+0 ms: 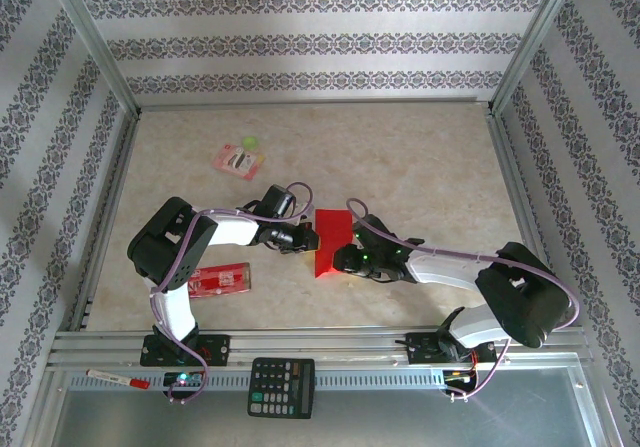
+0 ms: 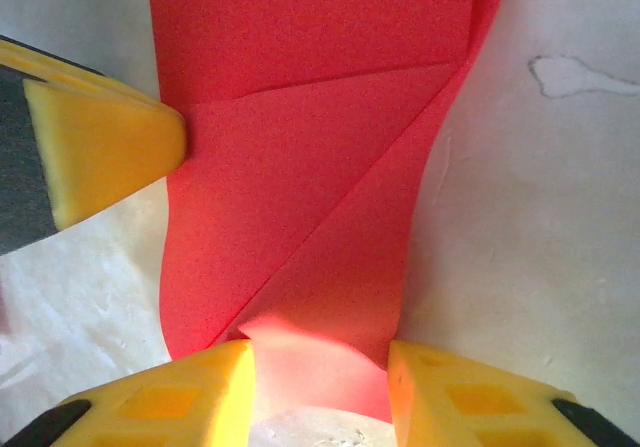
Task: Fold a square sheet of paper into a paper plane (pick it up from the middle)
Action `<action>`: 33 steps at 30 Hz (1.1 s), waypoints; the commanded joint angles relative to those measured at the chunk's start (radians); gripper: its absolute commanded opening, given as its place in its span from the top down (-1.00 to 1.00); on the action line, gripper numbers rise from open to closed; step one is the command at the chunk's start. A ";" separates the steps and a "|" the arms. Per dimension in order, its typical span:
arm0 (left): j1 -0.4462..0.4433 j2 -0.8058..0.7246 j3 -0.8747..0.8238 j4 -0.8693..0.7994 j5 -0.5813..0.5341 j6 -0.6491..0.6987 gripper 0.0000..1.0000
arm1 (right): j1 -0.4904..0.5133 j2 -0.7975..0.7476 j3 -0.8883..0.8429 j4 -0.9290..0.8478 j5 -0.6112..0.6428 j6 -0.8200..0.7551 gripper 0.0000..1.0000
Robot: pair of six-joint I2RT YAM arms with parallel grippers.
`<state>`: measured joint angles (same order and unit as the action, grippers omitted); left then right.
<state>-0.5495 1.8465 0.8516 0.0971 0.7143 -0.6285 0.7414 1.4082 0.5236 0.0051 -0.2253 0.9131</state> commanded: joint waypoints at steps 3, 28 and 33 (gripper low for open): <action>-0.001 0.036 0.000 -0.092 -0.031 0.037 1.00 | -0.016 -0.052 -0.048 0.087 -0.028 -0.034 0.17; -0.002 0.022 0.013 -0.115 -0.039 0.035 0.91 | 0.064 -0.199 -0.257 0.285 0.241 0.185 0.92; 0.004 -0.042 0.026 -0.044 0.018 -0.046 0.36 | 0.024 -0.252 -0.197 0.126 0.242 0.041 1.00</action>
<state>-0.5503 1.8347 0.8730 0.0711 0.7364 -0.6392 0.7841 1.1934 0.2848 0.2287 -0.0315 1.0405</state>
